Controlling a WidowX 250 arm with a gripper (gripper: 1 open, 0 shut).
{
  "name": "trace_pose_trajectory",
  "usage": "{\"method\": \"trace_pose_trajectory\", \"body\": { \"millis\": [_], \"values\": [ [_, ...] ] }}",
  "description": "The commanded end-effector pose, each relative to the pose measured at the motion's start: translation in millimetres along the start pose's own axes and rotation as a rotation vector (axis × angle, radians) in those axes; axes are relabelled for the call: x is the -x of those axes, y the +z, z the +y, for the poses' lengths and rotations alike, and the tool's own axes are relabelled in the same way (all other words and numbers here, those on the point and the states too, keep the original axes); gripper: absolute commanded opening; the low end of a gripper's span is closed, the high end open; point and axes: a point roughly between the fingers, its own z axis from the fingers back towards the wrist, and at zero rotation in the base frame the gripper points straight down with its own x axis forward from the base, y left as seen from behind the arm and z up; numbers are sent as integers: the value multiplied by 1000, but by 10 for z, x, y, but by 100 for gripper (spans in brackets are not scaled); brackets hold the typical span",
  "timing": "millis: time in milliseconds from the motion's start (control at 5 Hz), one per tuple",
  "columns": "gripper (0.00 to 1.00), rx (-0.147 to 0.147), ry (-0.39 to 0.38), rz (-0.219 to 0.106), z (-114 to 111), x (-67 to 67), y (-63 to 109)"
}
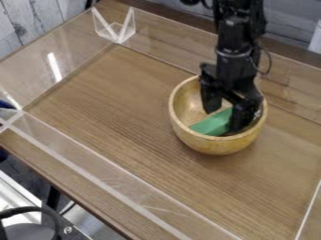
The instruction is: Remove the green block from inside the brown bowl and put it on the table
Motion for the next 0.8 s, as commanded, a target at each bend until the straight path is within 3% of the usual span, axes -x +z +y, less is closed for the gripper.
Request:
{"method": "trace_pose_trajectory", "body": {
  "millis": [0, 600],
  "values": [
    [100, -16, -3, -74, 31, -61, 229],
    [100, -6, -9, -83, 47, -60, 205]
  ]
}}
